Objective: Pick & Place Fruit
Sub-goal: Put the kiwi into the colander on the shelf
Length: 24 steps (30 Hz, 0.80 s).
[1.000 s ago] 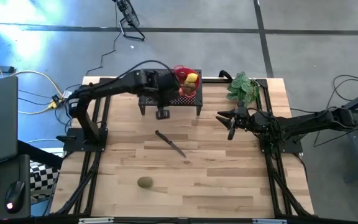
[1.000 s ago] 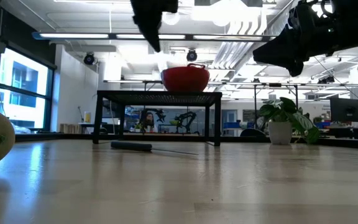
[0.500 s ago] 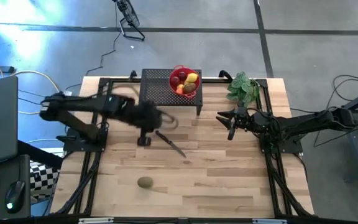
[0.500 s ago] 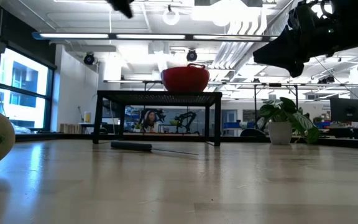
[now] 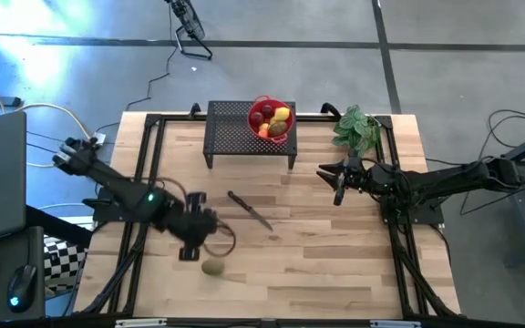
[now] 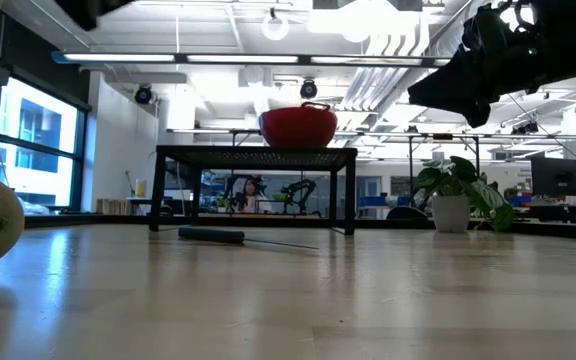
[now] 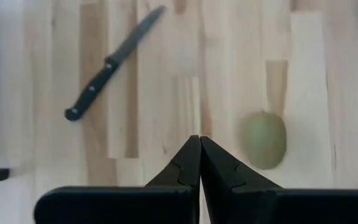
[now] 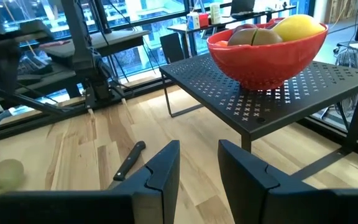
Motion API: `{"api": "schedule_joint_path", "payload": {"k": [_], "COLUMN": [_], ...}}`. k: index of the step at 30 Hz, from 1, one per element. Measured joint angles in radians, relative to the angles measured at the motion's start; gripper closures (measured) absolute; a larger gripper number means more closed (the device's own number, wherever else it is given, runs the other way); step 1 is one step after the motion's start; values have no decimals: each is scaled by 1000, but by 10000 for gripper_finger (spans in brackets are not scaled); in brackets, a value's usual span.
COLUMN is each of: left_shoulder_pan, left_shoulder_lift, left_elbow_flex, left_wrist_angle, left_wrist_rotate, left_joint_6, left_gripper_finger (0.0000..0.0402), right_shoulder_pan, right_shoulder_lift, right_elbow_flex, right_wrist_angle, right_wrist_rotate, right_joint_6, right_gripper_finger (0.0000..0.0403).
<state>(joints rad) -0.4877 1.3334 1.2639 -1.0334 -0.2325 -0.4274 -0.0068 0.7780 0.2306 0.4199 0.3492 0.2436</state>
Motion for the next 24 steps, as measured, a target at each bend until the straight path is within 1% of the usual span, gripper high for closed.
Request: {"api": "schedule_joint_path", "payload": {"k": [3,7,9,13,16,18,21,24], "left_shoulder_pan": [-79,-151,-174,-202,-201,-201,-200,-200], "left_shoulder_lift": [16,43,52,59,59,59,59,71], "left_elbow_flex": [0,0,0,0,0,0,0,1], "left_wrist_angle": [1,32,49,70,91,114,118,117], "left_wrist_rotate": [-45,-43,-39,-35,6,11,24,62], "left_joint_6": [-57,-159,-196,-259,-259,-258,-250,-251], "left_gripper_finger": [401,401,401,401,401,399,384,348], "right_shoulder_pan": [0,0,0,0,0,0,0,0], "right_shoulder_lift": [0,0,0,0,0,0,0,0], "right_elbow_flex": [0,0,0,0,0,0,0,0], "right_wrist_angle": [0,1,0,1,0,-4,-19,-29], "right_wrist_rotate": [0,2,22,57,66,65,66,66], "right_joint_6": [0,14,32,70,112,136,155,155], "right_gripper_finger": [300,300,300,300,300,300,300,300]}}
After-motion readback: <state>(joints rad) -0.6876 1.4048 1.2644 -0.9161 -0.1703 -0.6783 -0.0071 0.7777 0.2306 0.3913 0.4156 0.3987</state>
